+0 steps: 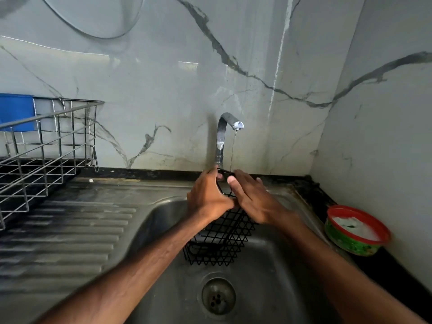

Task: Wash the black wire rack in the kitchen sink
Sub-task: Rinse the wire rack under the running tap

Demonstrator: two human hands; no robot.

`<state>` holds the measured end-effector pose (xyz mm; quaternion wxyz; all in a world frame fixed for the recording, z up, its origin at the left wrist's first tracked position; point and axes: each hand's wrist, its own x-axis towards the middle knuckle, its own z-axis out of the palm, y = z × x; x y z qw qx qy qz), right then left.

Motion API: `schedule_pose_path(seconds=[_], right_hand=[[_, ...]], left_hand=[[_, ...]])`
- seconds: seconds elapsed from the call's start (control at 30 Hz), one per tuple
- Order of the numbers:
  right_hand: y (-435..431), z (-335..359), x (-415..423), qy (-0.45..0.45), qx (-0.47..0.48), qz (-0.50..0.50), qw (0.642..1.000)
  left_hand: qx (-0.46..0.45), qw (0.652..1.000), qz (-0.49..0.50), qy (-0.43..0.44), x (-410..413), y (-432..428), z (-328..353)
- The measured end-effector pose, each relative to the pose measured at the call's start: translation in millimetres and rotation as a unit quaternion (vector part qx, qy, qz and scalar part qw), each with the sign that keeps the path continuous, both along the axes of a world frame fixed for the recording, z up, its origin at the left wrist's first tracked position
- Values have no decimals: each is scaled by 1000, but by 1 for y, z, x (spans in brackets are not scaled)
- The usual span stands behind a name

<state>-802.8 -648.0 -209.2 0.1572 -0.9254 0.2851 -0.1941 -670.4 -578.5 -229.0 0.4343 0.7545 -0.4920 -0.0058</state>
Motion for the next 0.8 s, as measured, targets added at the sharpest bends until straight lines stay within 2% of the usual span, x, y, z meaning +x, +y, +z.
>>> schedule_pose_path(seconds=[0.13, 0.23, 0.47, 0.63, 0.77, 0.8], right_hand=[[18, 9, 14, -26, 10, 64, 998], [8, 2, 10, -54, 5, 68, 996], [-18, -14, -19, -116, 85, -46, 989], [-12, -9, -1, -47, 53, -63, 995], [14, 4, 17, -17, 0, 35, 999], [19, 3, 23, -3, -20, 54, 998]], left_hand=[[-43, 998, 24, -43, -6, 1, -1], [-16, 998, 5, -54, 1, -2, -3], [45, 996, -13, -77, 1, -5, -6], [68, 994, -17, -84, 8, -10, -8], [65, 994, -31, -86, 28, -9, -19], [52, 996, -30, -65, 34, -10, -26]])
